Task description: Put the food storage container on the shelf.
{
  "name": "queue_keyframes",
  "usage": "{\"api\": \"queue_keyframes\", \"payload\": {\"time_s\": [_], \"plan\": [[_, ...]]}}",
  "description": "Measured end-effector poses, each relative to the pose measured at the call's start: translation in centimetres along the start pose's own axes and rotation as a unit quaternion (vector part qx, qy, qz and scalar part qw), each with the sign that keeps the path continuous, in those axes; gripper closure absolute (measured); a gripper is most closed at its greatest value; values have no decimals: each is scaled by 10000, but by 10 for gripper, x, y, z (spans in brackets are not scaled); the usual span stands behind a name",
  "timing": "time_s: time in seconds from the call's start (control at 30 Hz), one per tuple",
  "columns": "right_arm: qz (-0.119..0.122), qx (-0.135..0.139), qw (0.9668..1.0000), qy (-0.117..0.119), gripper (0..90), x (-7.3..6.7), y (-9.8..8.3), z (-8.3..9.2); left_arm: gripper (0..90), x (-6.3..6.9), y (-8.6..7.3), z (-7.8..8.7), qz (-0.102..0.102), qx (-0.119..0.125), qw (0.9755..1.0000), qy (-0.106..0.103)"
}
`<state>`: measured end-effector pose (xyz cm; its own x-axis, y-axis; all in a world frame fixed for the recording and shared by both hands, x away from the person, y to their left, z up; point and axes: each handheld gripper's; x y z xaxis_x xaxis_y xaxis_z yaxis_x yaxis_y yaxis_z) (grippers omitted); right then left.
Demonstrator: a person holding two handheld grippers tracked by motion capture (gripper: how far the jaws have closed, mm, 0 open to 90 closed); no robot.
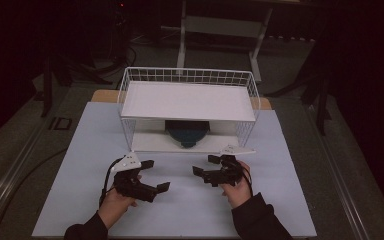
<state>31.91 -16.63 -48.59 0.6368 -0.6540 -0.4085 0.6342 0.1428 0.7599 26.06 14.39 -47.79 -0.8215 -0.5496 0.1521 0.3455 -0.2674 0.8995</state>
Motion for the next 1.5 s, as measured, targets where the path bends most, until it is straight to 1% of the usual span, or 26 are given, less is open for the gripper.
{"api": "queue_keyframes", "payload": {"time_s": [0.07,0.1,0.17,0.2,0.23,0.27,0.3,0.33,0.43,0.47,0.63,0.67,0.77,0.83,0.9,0.93,1.0,1.07,1.1,1.13,1.17,1.27,1.33,1.4,1.43,1.5], "plan": [[69,32,10000,-1,153,-1,-5,12,3,1,-1,5,2,-2,10000,-90],[69,32,10000,-1,153,-1,-5,12,3,1,-1,5,2,-2,10000,-90],[61,72,9999,39,153,0,-7,18,3,1,-1,7,-34,-33,9999,-114],[46,79,9999,103,151,1,-9,24,3,3,-3,10,-62,-93,9999,-111],[46,79,9999,103,151,1,-9,24,3,3,-3,10,-62,-93,9999,-111],[61,145,9998,153,152,1,-13,29,3,4,-5,12,-66,-131,9998,-103],[61,145,9998,153,152,1,-13,29,3,4,-5,12,-66,-131,9998,-103],[128,147,9997,138,152,1,-15,34,2,3,-7,14,-62,-177,9998,-98],[101,195,9997,139,152,2,-18,40,3,3,-9,17,-48,-172,9998,-77],[129,237,9996,103,152,3,-22,47,3,3,-10,21,-35,-133,9999,-54],[164,223,9996,56,152,6,-30,55,3,1,-12,27,-27,-88,10000,13],[204,198,9996,4,152,7,-34,59,3,0,-14,29,-10,-67,10000,39],[240,201,9995,30,152,9,-39,62,3,0,-15,32,-20,-94,9999,62],[238,212,9995,-6,152,10,-43,66,3,0,-17,34,-33,-94,9999,79],[199,290,9994,72,151,11,-46,70,3,-1,-19,36,-35,-86,9999,92],[225,279,9994,30,151,10,-47,72,3,-1,-20,38,-49,-88,9999,135],[253,308,9992,34,151,10,-50,76,3,-1,-22,39,-31,-80,9999,139],[308,290,9991,-65,151,12,-53,79,3,-1,-23,40,-32,-93,9999,141],[308,290,9991,-65,151,12,-53,79,3,-1,-23,40,-32,-93,9999,141],[407,300,9985,-209,151,14,-58,83,3,-1,-25,40,-34,-97,9999,129],[448,304,9982,-272,151,14,-58,84,3,-1,-25,40,-52,-114,9998,130],[344,324,9983,-327,151,20,-62,87,3,-2,-26,39,-82,-127,9998,149],[359,254,9983,-382,152,22,-64,86,3,-2,-27,38,-82,-120,9998,155],[352,242,9984,-382,152,22,-65,85,3,-2,-27,38,-83,-108,9998,154],[291,188,9988,-360,152,23,-66,83,3,-2,-28,38,-112,-107,9998,161],[304,144,9988,-368,152,24,-66,81,3,-1,-29,38,-106,-72,9998,170]]}}
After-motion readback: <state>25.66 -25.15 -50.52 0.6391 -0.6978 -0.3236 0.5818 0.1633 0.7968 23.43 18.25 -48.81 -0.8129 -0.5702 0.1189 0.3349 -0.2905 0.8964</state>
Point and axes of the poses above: each handheld gripper's, and its own axes: z roughly backward along the jaws, y roughly out of its top, x roughly to its right, and after that the axes turned 7 degrees about -z, right-handed
